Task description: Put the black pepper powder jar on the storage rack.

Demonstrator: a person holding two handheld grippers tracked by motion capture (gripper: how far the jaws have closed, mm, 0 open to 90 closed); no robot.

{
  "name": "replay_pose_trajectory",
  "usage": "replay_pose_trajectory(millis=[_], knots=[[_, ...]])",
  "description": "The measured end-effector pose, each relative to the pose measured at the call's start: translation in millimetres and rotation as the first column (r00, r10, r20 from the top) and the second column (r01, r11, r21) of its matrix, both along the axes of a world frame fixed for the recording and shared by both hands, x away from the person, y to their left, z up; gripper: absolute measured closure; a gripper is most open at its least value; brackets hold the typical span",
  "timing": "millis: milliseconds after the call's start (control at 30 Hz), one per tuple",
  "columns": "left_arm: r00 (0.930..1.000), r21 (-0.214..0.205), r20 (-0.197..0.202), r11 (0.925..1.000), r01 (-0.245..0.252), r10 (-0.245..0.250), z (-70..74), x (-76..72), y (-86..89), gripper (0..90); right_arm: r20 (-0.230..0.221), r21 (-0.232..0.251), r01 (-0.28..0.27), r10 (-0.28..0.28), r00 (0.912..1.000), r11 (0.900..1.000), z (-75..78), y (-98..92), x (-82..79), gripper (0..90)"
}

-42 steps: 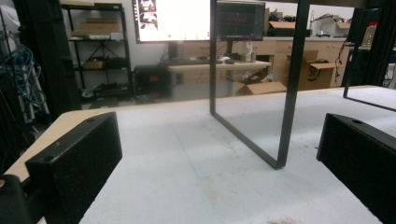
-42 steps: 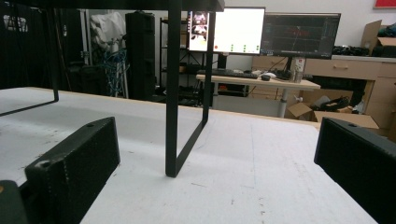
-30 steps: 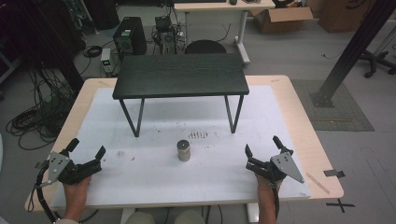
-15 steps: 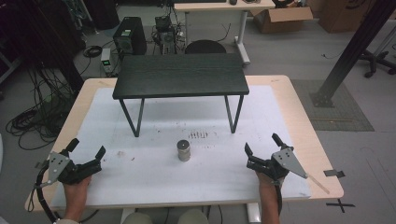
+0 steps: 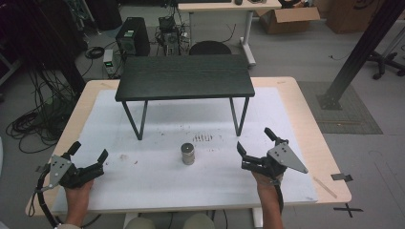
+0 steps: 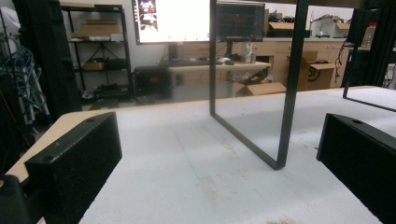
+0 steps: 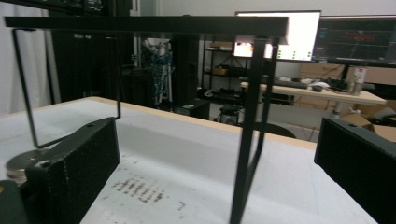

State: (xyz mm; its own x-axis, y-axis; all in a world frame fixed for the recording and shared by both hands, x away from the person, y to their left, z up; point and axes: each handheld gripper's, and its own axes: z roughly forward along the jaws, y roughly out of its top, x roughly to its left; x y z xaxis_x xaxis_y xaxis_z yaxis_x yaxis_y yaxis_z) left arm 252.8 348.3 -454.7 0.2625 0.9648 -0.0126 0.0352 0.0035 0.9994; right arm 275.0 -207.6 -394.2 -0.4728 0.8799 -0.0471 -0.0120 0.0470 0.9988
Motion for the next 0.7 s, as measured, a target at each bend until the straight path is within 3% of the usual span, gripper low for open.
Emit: replay_pose_trajectory(millis=[300, 700], knots=[[1.0000, 0.001, -0.002, 1.0000, 0.000, 0.000, 0.0, 0.1, 0.1, 0.3, -0.011, -0.008, -0.073, 0.073, 0.9973, 0.9973, 6.7, 20.1, 1.6, 0.0], [1.0000, 0.000, -0.001, 1.0000, 0.000, 0.000, 0.0, 0.0, 0.2, 0.3, -0.045, -0.020, -0.188, 0.187, 0.9814, 0.9820, 2.1, 53.6, 7.6, 0.0]])
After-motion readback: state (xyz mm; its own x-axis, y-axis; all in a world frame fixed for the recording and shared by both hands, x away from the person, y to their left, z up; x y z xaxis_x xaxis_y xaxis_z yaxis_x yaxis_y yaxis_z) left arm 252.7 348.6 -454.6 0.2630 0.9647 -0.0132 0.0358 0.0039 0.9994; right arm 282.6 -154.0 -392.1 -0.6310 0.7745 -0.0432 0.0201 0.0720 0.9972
